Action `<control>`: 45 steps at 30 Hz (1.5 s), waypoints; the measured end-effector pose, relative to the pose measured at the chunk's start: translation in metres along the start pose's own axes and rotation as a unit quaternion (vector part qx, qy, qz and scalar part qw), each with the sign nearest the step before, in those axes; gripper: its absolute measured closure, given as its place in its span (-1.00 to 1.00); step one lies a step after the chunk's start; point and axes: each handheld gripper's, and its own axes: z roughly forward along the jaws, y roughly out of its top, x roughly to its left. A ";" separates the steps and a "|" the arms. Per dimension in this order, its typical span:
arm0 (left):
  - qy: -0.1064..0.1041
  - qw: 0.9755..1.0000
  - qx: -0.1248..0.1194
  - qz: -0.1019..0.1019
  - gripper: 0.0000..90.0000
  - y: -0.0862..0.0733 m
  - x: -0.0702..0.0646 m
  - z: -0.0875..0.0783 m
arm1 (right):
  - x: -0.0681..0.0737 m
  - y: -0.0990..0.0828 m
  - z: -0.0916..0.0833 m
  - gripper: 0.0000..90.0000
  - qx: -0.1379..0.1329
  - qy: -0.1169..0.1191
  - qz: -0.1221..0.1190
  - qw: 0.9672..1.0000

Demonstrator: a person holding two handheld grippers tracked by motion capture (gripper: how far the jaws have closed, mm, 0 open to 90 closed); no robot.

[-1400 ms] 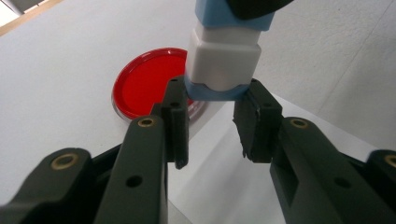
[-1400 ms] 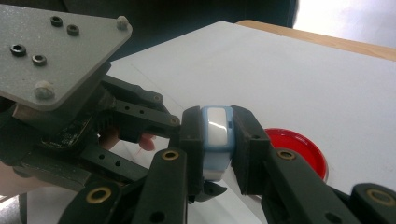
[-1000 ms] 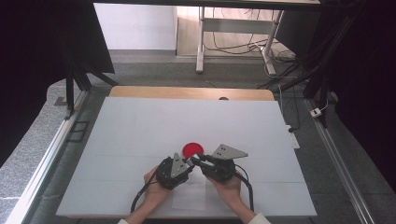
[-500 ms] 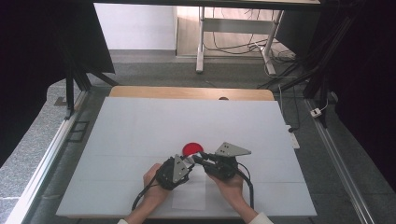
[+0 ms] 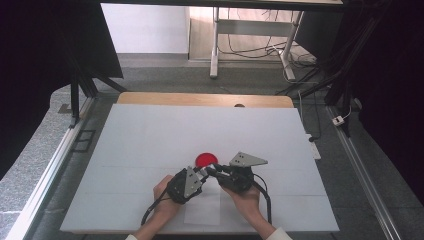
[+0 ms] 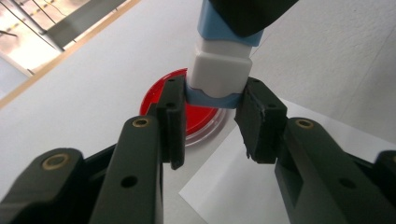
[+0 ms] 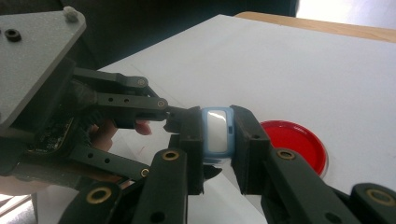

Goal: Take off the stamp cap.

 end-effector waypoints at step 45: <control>-0.007 1.000 0.018 0.024 0.48 -0.008 -0.005 0.007 | -0.010 0.012 -0.017 0.68 -0.030 -0.023 0.026 0.999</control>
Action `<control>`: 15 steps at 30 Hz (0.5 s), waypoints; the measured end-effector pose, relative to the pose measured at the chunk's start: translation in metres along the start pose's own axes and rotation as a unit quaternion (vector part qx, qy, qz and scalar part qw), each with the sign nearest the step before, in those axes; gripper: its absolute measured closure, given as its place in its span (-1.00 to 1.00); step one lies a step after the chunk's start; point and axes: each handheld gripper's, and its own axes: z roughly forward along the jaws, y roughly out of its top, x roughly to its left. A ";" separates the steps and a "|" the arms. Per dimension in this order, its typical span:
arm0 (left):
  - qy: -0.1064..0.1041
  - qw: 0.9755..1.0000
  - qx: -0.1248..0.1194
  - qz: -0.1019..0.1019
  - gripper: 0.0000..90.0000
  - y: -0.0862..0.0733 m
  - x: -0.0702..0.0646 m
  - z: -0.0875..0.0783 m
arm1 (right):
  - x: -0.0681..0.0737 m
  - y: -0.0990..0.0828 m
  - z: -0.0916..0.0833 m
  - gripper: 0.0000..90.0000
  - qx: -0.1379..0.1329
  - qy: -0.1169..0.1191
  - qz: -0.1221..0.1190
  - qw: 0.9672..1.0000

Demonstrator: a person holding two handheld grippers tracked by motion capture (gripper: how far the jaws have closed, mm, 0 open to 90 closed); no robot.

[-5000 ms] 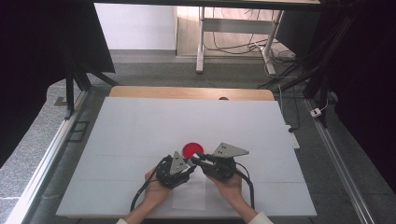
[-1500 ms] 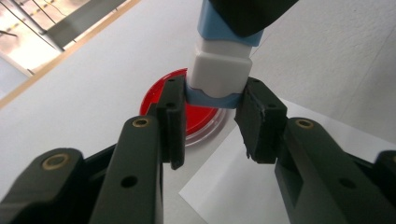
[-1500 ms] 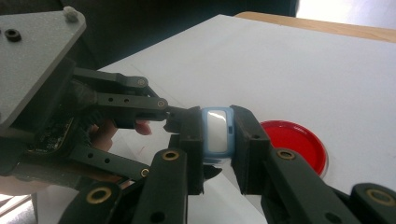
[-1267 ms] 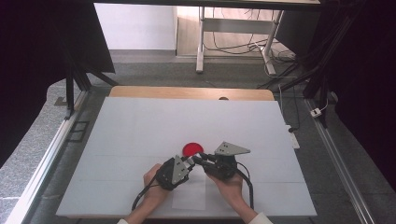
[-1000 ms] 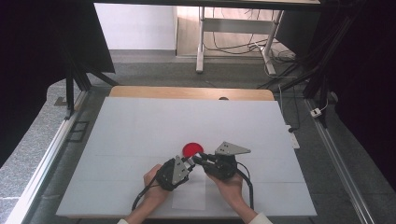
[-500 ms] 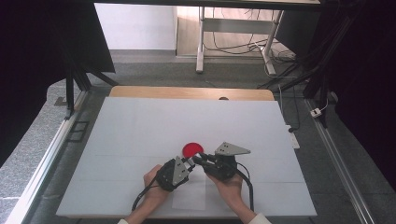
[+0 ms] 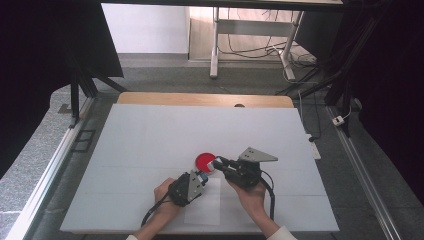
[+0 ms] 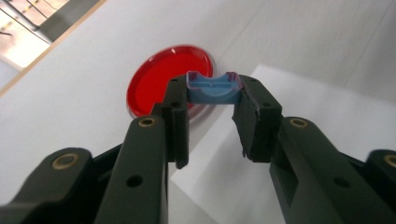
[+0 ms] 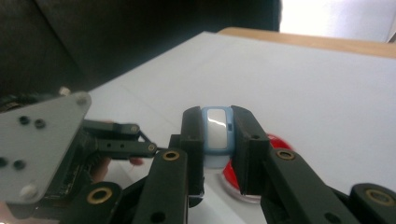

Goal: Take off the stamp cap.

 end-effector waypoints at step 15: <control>-0.023 0.998 -0.036 -0.049 0.47 -0.001 0.015 -0.012 | 0.000 -0.002 0.001 0.68 0.009 0.010 -0.006 1.000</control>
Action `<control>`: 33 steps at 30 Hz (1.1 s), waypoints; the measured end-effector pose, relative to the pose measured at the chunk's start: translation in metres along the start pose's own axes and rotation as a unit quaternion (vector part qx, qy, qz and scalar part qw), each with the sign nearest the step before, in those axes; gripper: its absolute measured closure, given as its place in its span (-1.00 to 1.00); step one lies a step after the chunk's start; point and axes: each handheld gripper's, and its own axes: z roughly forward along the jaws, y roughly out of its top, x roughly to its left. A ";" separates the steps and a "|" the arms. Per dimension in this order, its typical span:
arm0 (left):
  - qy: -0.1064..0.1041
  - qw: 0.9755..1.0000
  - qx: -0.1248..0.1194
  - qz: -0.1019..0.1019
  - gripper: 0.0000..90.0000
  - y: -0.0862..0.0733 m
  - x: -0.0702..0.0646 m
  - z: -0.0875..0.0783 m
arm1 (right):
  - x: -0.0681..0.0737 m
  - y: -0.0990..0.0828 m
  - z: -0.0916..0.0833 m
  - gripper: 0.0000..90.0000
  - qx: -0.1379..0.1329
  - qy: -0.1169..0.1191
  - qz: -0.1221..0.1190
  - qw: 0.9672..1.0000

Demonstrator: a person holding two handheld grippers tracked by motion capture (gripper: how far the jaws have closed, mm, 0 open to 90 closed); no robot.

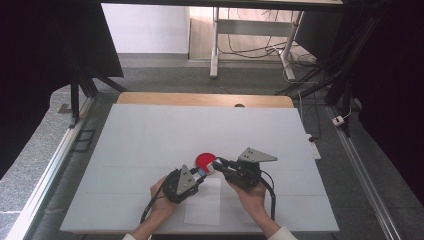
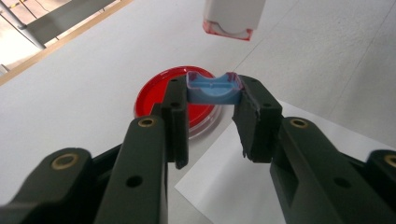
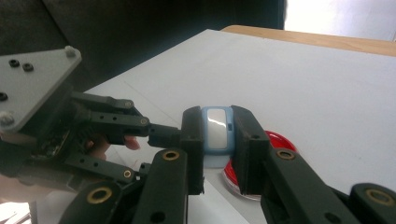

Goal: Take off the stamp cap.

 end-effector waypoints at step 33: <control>-0.024 0.996 0.001 -0.087 0.47 -0.019 0.048 -0.049 | -0.007 0.001 -0.004 0.67 0.005 -0.010 -0.028 1.000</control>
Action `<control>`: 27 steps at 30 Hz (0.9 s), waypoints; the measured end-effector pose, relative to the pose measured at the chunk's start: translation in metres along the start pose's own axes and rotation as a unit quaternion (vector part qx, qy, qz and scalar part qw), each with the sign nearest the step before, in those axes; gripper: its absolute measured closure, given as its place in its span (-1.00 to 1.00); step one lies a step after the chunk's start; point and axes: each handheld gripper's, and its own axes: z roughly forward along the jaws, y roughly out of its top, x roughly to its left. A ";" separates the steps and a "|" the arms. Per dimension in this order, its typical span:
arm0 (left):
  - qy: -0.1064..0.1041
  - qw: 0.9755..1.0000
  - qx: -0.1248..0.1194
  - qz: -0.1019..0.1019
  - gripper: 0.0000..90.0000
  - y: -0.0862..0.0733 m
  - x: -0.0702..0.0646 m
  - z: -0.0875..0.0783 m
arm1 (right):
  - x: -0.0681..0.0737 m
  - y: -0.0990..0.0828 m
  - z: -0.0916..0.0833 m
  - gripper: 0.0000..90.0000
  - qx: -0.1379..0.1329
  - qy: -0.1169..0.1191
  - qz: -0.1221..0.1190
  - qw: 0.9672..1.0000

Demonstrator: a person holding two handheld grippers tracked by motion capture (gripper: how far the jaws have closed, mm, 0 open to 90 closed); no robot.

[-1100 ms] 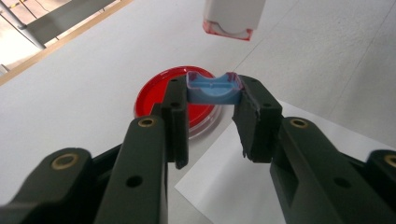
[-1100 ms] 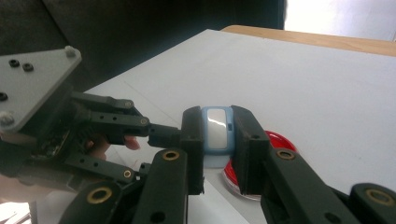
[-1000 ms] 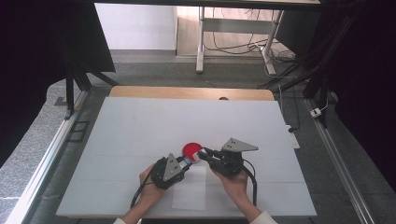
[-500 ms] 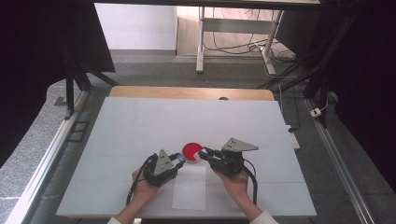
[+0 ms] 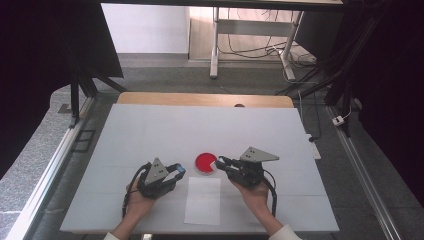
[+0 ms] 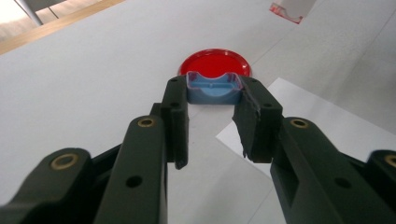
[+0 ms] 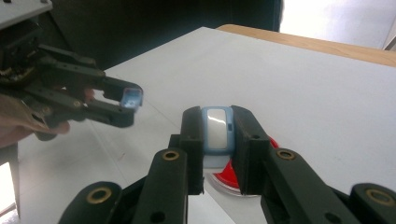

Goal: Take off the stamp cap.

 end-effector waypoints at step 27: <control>0.032 0.999 0.006 -0.030 0.46 -0.036 0.023 -0.051 | -0.015 0.004 -0.013 0.67 0.001 -0.015 -0.012 1.000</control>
